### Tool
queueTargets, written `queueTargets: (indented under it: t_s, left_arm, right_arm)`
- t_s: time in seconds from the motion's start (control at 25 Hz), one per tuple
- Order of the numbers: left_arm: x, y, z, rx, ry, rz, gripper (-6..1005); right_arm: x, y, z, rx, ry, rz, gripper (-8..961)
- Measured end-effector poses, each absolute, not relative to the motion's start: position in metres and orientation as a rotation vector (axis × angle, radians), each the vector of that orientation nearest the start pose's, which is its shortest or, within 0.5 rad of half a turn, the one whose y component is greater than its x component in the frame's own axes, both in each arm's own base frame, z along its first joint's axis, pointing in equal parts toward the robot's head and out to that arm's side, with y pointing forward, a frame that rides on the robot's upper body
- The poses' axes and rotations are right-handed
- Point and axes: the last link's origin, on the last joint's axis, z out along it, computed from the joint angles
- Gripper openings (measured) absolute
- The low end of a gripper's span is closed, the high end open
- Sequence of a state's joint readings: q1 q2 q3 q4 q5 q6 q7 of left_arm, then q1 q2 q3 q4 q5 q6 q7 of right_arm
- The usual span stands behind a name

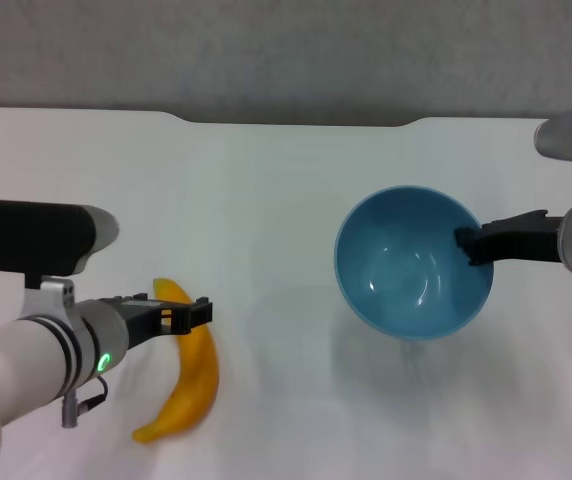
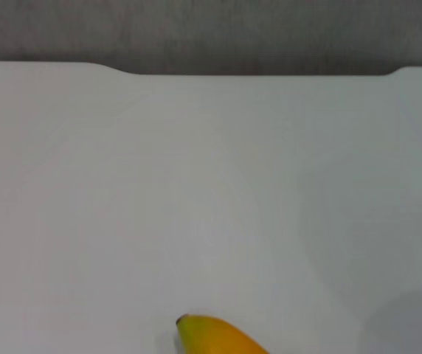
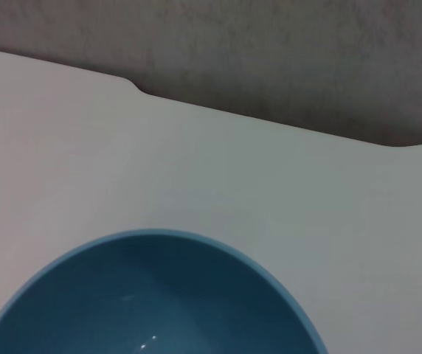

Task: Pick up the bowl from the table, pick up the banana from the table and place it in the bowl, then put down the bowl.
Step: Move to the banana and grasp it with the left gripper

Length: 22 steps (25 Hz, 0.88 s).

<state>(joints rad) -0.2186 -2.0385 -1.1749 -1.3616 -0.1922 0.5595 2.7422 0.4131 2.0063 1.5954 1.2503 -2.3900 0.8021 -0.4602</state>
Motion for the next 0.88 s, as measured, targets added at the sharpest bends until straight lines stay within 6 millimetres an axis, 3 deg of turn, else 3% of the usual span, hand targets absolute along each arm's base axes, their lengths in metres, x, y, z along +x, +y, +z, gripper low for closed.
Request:
queueTargets:
  t_s: [0.24, 0.88]
  left_arm:
    - [-0.228, 0.339, -0.066, -1.97, -1.185, -0.103, 884]
    - [-0.226, 0.343, -0.075, -1.981, -1.295, -0.096, 880]
  right_arm:
    - [0.219, 0.393, 0.003, -2.202, 0.951, 0.092, 38]
    - [0.217, 0.394, 0.0, -2.212, 0.938, 0.091, 41]
